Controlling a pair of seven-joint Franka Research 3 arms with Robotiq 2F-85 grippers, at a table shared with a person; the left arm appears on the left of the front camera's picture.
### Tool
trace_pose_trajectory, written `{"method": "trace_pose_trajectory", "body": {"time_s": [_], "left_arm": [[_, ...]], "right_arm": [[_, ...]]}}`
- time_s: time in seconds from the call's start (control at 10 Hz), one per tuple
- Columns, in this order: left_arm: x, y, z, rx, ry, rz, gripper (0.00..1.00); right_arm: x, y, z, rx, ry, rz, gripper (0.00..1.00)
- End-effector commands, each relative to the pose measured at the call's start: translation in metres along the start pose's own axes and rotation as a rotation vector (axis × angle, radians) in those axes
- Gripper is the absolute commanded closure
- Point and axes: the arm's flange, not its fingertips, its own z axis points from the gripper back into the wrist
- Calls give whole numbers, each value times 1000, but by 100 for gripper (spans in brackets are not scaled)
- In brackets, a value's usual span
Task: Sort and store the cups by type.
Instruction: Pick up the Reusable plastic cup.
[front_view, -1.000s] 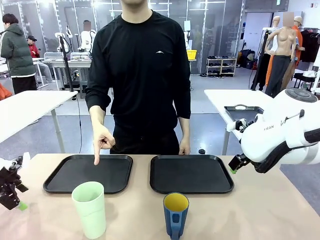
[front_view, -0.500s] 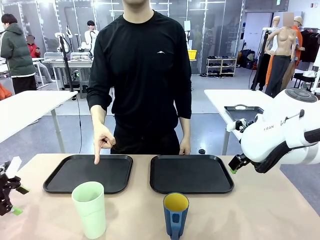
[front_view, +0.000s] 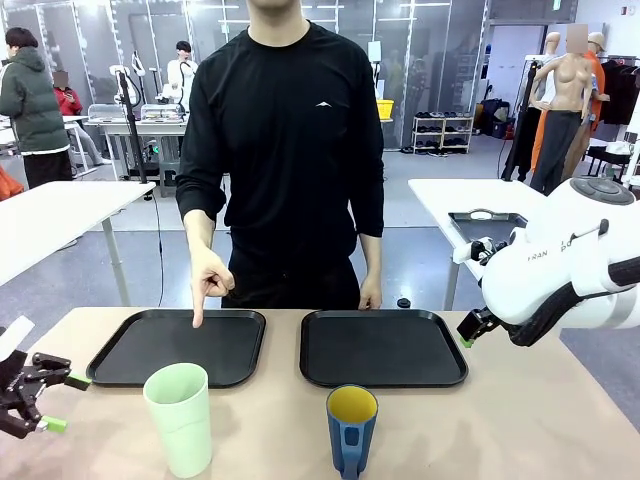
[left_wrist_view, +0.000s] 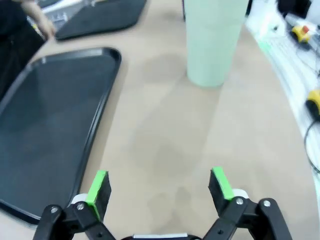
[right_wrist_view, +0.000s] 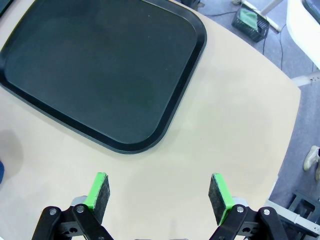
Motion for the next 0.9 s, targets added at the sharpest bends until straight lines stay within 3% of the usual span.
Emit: {"method": "trace_pose_trajectory", "body": {"time_s": [0.0,0.1,0.2,0.8], "left_arm": [[-24,17,2,-11,-186,88,0],[-16,19,5,6,-285,88,0],[-12,20,4,-52,-352,130,0],[8,16,-3,-155,-440,32,0]], "right_arm": [[0,-1,0,5,-3,-8,0],[0,-1,0,5,-3,-8,0],[0,-1,0,5,-3,-8,0],[0,-1,0,5,-3,-8,0]]}}
